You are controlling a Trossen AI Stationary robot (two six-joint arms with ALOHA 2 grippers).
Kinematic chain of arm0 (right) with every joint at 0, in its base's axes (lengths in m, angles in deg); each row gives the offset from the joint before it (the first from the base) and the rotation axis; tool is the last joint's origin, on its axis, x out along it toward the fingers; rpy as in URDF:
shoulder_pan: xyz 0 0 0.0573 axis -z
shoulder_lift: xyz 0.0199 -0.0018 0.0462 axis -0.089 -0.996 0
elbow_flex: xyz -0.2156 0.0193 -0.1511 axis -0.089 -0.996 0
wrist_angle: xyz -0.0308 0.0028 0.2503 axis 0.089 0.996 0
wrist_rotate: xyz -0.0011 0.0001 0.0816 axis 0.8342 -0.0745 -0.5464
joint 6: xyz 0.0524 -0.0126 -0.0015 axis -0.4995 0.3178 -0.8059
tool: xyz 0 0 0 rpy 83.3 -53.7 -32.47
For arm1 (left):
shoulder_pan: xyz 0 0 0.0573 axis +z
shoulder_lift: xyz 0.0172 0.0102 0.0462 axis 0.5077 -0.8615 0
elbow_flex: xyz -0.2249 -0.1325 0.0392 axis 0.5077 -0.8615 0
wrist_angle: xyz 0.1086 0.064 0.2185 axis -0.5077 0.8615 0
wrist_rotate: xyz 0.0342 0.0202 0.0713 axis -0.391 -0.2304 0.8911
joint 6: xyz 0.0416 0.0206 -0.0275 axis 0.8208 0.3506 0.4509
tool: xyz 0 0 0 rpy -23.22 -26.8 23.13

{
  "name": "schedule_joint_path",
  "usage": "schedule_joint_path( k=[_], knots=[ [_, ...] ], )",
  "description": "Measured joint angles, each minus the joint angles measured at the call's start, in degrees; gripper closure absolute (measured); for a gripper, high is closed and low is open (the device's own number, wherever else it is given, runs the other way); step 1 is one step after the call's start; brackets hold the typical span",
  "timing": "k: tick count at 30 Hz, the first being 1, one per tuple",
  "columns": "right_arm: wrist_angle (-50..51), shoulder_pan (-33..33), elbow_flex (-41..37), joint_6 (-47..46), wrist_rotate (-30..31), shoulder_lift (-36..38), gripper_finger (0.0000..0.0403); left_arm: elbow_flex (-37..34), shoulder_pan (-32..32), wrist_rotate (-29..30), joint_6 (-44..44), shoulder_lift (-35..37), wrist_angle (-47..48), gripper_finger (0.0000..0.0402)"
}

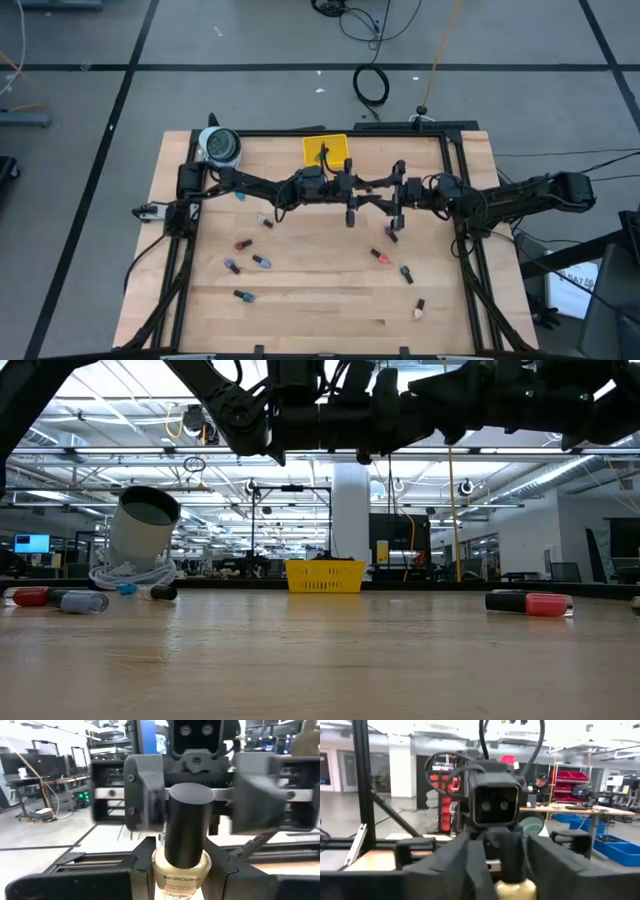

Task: Pick & Place Nail Polish
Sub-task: Put the yellow nail polish bottle into the yellow bin

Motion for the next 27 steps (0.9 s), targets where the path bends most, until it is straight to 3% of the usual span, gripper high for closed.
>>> schedule_joint_path(
  k=[4, 8, 13, 17, 21, 27],
  knots=[
    [0.0, 0.0, 0.0, 0.07, 0.01, 2.67, 0.0125, 0.0, 0.64, -0.13, -1.53, 0.0, 0.46, 0.0307],
    [3.06, 0.0, 0.0, 0.22, 2.17, 7.35, 0.0093, 0.0, 1.33, -0.19, -1.29, 0.15, 1.61, 0.0307],
    [15.79, 0.04, -0.07, 0.59, 8.97, 14.58, 0.0099, -0.02, 3.29, 1.34, 0.82, 4.64, 11.85, 0.0307],
    [24.63, 0.04, -0.07, 0.24, 9.35, 19.43, 0.0105, -0.51, 5.33, 2.31, 2.2, 9.05, 20.25, 0.0307],
    [32.41, 0.04, -0.07, 0.03, 9.37, 24.02, 0.0105, -4.53, 6.91, 2.19, 2.45, 12.93, 20.87, 0.0307],
    [41.81, 0.05, -0.04, -2.83, 9.81, 30.21, 0.0106, -14.07, 8.01, -9.29, 2.32, 20.18, 20.59, 0.0307]
  ],
)
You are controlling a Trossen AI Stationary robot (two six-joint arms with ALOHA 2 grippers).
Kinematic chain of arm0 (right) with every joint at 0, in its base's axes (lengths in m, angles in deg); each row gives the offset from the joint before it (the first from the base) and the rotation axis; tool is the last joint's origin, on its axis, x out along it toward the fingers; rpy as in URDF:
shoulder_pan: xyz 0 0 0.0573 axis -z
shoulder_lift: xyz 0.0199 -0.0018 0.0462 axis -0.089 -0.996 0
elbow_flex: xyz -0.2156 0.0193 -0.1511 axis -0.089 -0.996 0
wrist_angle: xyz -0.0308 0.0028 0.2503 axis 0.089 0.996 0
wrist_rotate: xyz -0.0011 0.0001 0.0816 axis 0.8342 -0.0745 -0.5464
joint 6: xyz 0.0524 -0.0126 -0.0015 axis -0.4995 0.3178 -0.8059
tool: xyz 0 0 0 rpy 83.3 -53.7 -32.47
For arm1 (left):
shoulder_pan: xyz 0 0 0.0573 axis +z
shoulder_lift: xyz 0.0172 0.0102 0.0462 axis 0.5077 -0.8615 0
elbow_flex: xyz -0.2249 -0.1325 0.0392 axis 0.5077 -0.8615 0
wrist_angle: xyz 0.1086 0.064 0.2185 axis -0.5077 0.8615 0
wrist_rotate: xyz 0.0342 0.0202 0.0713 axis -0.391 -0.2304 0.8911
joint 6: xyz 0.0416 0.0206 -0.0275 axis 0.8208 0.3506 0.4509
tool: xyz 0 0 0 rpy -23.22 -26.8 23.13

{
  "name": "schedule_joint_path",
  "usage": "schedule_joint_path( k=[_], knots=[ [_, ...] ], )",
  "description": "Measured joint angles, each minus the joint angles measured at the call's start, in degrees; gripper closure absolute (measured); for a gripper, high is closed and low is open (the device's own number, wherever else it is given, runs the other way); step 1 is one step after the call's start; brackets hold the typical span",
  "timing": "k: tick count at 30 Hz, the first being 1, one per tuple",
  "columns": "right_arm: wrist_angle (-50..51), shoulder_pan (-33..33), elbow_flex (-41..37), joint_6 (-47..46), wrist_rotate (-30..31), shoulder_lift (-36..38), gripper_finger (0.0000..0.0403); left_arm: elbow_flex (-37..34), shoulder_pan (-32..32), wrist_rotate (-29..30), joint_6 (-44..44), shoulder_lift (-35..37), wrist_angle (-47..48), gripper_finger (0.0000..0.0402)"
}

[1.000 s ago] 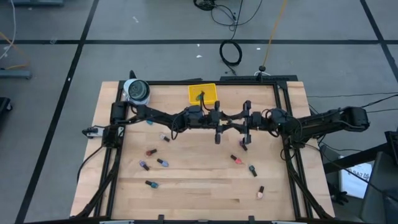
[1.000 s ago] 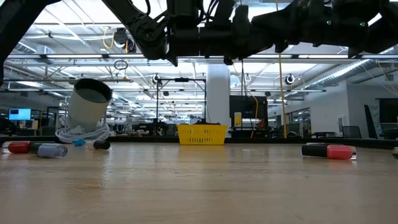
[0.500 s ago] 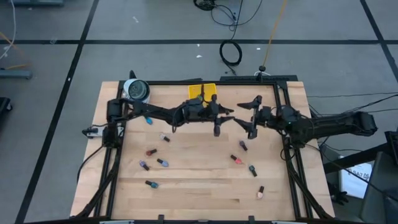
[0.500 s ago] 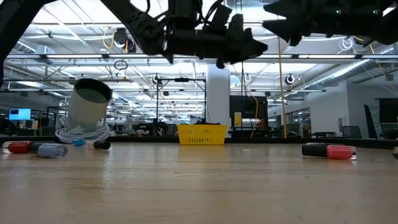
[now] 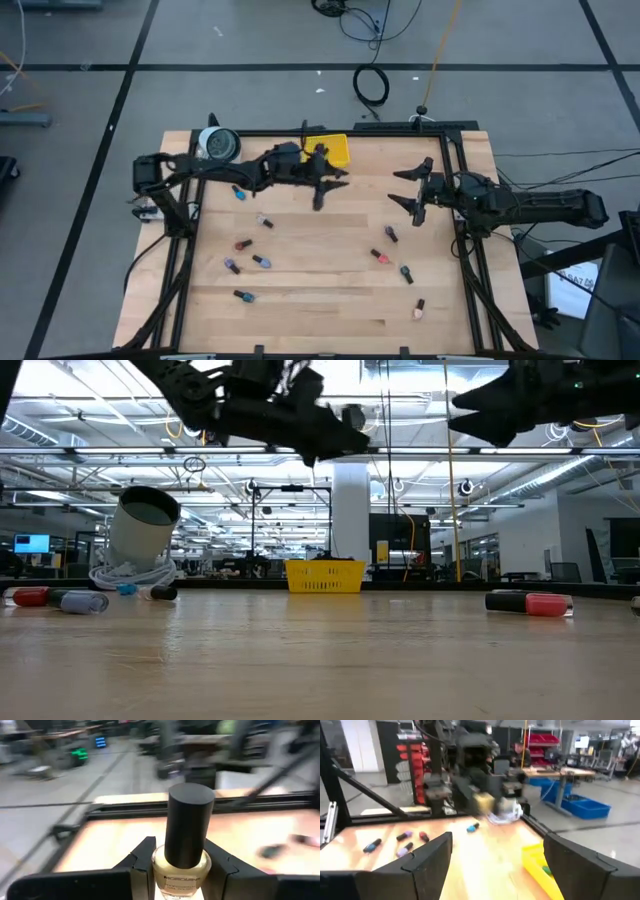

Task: Pick & Place Nail Polish
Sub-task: Put the yellow nail polish bottle into the yellow bin

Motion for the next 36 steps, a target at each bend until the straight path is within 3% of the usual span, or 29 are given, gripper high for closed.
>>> schedule_joint_path(
  k=[2, 7, 9, 11, 17, 23, 27, 29, 32, 36],
  knots=[
    [2.48, 0.01, -0.02, -0.51, 1.65, 1.51, 0.0106, -3.22, 0.04, -7.38, -3.06, 3.06, -0.87, 0.0307],
    [6.57, 0.03, -0.02, -0.24, 6.63, 3.55, 0.0106, -8.55, -1.67, -41.12, -8.31, 8.17, -1.46, 0.0307],
    [7.22, 0.03, -0.02, -0.14, 7.12, 3.86, 0.0106, -9.64, -4.21, -49.76, -9.1, 9.19, -1.33, 0.0307],
    [7.11, 0.03, -0.02, -0.13, 7.12, 3.91, 0.0106, -9.83, -7.15, -52.03, -9.25, 9.76, -1.43, 0.0307],
    [7.06, 0.03, -0.01, -0.07, 7.1, 3.91, 0.0106, -9.75, -13.28, -50.0, -12.0, 9.8, -4.14, 0.0307],
    [7.01, 0.03, -0.02, 0.04, 7.1, 3.88, 0.0106, -9.71, -14.71, -44.73, -13.68, 9.76, -4.06, 0.0307],
    [7.04, 0.03, -0.01, -0.03, 7.1, 3.88, 0.0106, -9.66, -14.64, -33.93, -7.19, 10.18, 0.92, 0.0307],
    [7.04, 0.03, 0.0, -0.09, 7.1, 3.88, 0.0106, -9.65, -14.64, -25.08, 0.08, 11.44, 9.57, 0.0307],
    [7.08, 0.02, -0.01, -0.13, 6.96, 3.86, 0.0106, -9.49, -15.09, -3.43, 10.18, 12.73, 22.0, 0.0307],
    [7.09, 0.02, -0.01, -0.51, 6.87, 3.8, 0.0106, -9.53, -16.0, 19.86, 16.22, 12.6, 28.54, 0.0307]
  ],
)
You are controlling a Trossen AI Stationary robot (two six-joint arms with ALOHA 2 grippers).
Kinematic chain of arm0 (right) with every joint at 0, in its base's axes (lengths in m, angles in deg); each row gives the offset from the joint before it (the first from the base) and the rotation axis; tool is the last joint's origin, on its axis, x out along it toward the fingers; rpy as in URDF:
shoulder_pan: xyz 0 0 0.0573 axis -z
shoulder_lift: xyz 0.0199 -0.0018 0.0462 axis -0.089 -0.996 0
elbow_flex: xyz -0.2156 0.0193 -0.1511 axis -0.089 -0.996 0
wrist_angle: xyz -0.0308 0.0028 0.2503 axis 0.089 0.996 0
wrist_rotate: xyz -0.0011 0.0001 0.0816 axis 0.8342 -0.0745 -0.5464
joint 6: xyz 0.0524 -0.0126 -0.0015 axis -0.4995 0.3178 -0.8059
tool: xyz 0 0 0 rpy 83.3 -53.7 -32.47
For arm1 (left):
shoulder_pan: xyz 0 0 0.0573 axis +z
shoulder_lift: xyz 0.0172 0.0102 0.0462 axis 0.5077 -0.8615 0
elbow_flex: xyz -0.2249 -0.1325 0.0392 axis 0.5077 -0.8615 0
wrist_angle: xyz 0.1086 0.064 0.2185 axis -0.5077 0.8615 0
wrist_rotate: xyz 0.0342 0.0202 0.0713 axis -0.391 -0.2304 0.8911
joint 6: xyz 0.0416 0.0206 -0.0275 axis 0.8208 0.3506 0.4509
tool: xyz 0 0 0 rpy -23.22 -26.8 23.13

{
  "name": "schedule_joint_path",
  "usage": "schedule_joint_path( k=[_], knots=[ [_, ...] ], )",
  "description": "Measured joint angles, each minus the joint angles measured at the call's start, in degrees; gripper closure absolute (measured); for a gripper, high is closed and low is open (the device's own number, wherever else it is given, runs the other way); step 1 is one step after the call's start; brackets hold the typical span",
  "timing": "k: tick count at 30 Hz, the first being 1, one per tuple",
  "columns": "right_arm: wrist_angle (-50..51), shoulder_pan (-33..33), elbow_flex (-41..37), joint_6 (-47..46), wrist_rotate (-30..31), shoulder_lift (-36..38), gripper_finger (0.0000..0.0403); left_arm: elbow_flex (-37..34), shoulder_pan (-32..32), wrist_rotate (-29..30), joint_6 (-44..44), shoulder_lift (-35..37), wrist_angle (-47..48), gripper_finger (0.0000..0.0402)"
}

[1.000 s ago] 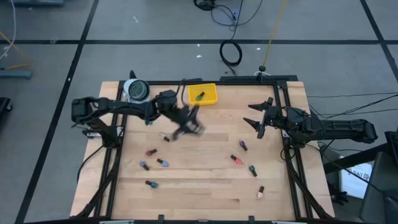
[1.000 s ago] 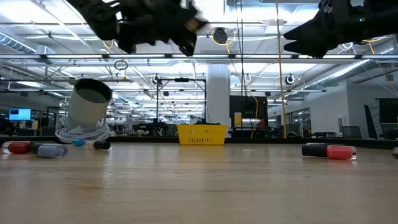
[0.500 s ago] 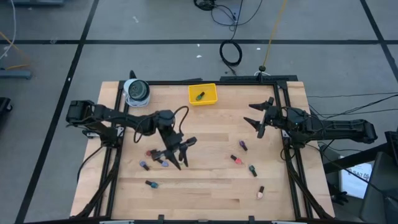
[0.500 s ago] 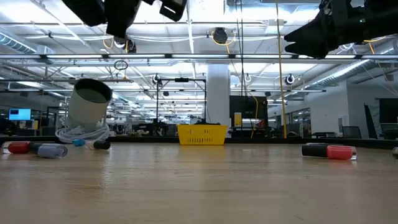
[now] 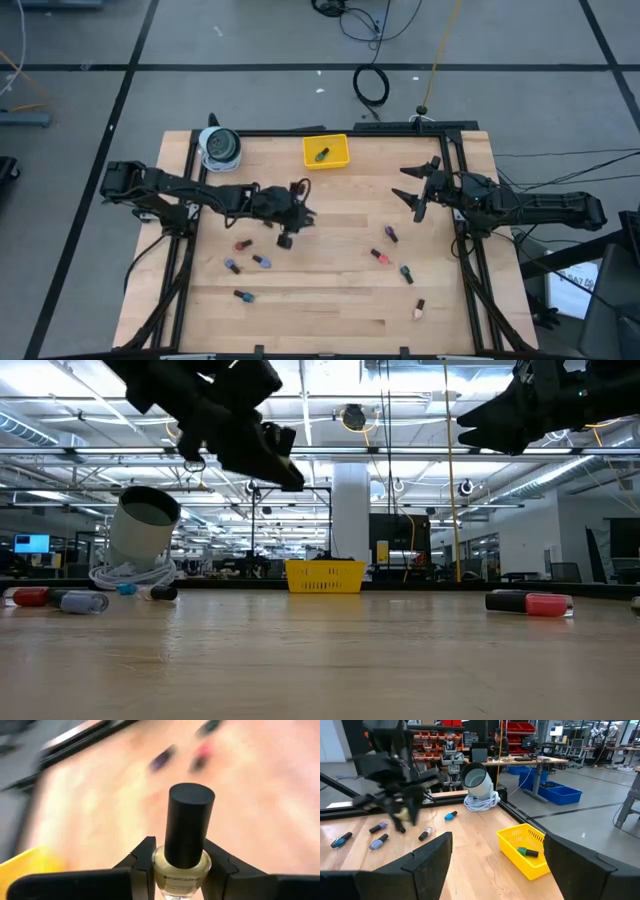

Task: Pick & Place Nail Polish
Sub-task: Put the yellow nail polish bottle into the yellow bin

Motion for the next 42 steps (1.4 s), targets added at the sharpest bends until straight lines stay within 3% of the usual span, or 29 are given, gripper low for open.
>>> schedule_joint_path(
  k=[12, 15, 23, 26, 31, 34, 38, 42],
  knots=[
    [-0.03, 0.01, -0.01, -0.08, 0.0, 0.0, 0.0106, 0.0, -2.01, 47.02, 8.44, 0.07, 0.09, 0.0307],
    [-0.03, 0.01, -0.01, -0.08, -0.01, 0.0, 0.0106, 0.0, -2.02, 48.9, 10.23, 0.07, -0.16, 0.0307],
    [-0.03, 0.01, 0.01, -0.08, -0.01, 0.0, 0.0106, 0.0, -1.85, 44.25, 7.45, 0.07, 0.15, 0.0307],
    [-0.03, 0.01, 0.0, -0.08, 0.0, 0.0, 0.0106, 0.0, -0.66, 36.21, 1.98, 0.07, 0.66, 0.0307],
    [-0.05, 0.01, -0.01, -0.08, -0.01, 0.0, 0.0106, 0.0, 3.73, 5.31, -7.82, -0.42, 0.25, 0.0307],
    [-0.06, 0.01, 0.01, -0.27, -0.01, 0.01, 0.0106, -0.09, 4.83, -5.68, -9.41, -1.83, -1.99, 0.0305],
    [-0.39, -0.01, 0.0, -0.28, -0.02, -0.06, 0.0106, -0.09, 5.49, -24.29, -10.97, -4.24, -13.36, 0.0307],
    [-0.62, -0.01, 0.01, -0.28, -0.04, -0.2, 0.0106, -0.09, 5.5, -42.53, -25.31, -6.59, -37.83, 0.0307]
  ],
)
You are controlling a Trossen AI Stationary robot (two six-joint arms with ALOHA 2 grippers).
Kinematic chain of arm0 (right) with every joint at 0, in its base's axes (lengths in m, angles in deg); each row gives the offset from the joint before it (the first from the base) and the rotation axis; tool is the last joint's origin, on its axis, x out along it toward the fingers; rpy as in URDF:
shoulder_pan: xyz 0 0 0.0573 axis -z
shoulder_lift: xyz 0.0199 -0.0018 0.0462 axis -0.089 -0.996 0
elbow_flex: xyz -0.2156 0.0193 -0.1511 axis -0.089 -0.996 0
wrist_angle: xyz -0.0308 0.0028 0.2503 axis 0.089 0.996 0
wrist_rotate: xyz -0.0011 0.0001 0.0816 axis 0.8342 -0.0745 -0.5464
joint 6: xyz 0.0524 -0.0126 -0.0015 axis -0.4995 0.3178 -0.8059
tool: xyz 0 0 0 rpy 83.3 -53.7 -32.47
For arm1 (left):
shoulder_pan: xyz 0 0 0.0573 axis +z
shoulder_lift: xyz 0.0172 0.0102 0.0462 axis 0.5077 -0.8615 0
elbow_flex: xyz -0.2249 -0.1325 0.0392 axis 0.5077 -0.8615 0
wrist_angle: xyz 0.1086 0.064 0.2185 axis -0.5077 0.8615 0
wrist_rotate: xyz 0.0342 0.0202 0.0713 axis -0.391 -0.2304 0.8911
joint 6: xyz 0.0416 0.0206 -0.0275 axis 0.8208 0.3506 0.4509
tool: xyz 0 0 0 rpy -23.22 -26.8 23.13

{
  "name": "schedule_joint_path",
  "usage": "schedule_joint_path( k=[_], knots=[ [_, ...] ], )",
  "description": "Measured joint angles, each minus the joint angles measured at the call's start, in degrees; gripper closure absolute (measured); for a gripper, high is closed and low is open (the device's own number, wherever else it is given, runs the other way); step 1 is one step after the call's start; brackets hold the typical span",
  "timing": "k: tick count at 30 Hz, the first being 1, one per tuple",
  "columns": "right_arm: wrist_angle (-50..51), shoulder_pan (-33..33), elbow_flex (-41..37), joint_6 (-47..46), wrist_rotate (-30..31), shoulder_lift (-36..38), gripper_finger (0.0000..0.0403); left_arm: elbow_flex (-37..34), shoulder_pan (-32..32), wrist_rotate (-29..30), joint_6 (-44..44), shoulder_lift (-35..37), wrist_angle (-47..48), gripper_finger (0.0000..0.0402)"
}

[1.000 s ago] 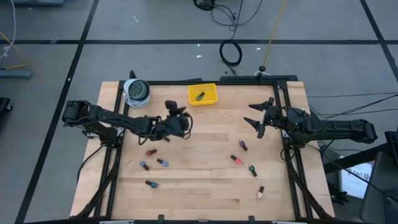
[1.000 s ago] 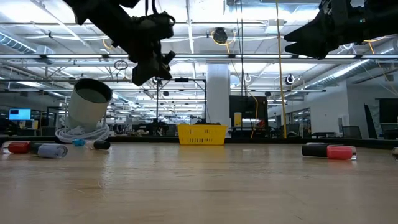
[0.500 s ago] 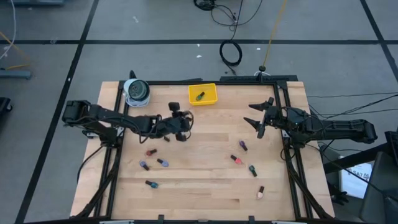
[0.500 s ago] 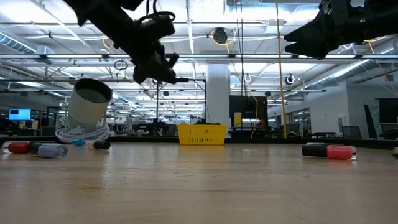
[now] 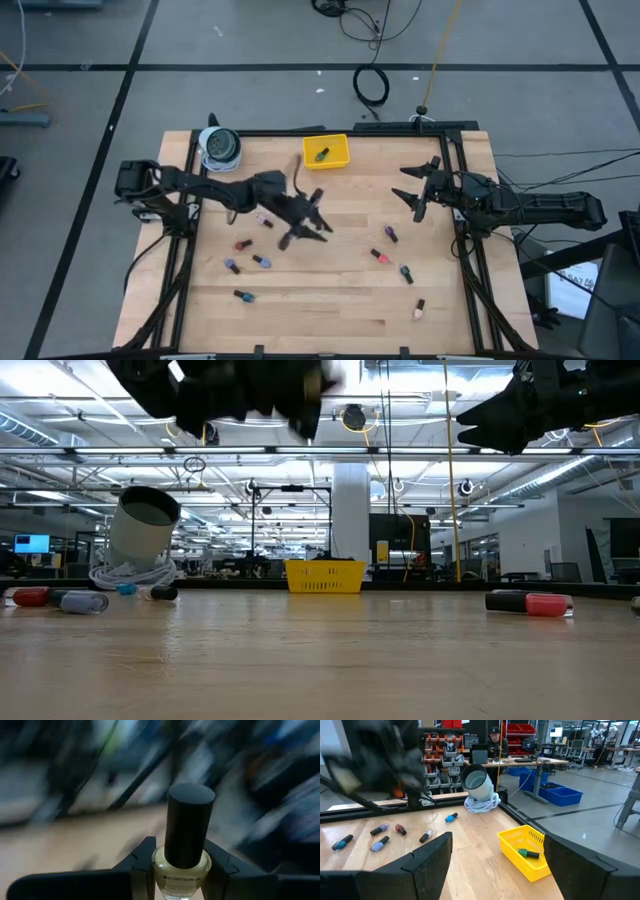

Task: Pick & Place Nail Polish
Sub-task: Put the yellow nail polish bottle into the yellow bin

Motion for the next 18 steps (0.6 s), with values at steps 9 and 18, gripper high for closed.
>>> schedule_joint_path(
  k=[9, 18],
  knots=[
    [-0.02, 0.0, 0.0, 0.0, 0.01, 0.0, 0.0106, 0.07, -2.81, -20.59, -13.44, -2.22, -26.48, 0.0307],
    [-0.18, 0.01, -0.01, 0.01, 0.01, -0.24, 0.0106, 0.58, 5.31, 6.41, -4.24, -2.14, -5.67, 0.0307]
  ],
)
